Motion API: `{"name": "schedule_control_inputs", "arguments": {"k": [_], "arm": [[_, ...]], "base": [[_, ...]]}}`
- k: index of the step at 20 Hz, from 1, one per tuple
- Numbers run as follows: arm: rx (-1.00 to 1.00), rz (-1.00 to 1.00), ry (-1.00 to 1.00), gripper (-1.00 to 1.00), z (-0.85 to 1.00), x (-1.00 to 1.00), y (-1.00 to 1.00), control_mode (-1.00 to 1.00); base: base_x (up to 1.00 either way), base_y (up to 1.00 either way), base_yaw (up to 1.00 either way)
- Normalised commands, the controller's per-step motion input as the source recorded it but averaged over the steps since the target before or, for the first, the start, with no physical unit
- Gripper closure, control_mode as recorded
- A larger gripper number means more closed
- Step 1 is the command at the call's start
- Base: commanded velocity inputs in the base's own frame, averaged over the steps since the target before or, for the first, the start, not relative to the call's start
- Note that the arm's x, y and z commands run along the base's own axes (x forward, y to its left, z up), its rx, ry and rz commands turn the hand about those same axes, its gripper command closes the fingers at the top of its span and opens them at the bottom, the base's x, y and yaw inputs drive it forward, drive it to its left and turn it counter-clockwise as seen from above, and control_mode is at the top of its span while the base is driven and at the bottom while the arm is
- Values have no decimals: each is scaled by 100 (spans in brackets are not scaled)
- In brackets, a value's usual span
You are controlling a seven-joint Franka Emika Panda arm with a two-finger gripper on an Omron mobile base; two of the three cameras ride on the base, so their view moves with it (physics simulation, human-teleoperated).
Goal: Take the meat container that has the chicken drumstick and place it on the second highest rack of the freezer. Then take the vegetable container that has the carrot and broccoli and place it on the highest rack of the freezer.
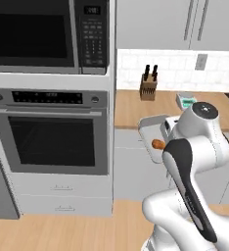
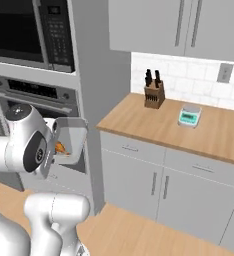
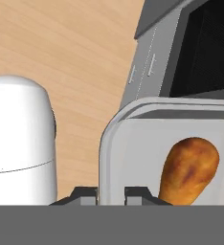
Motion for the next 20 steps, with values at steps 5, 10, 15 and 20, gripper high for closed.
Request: {"name": "schedule_control_inputs", "arguments": {"k": [5, 10, 15, 20], "arm": [[0, 0, 0, 100, 0, 0, 0, 100], [0, 0, 0, 100, 0, 0, 0, 100], [0, 0, 0, 100, 0, 0, 0, 100], [0, 0, 0, 100, 0, 0, 0, 100]], "base": [[-26, 72, 8], [26, 89, -19], [24, 100, -31], [16, 100, -24]]}}
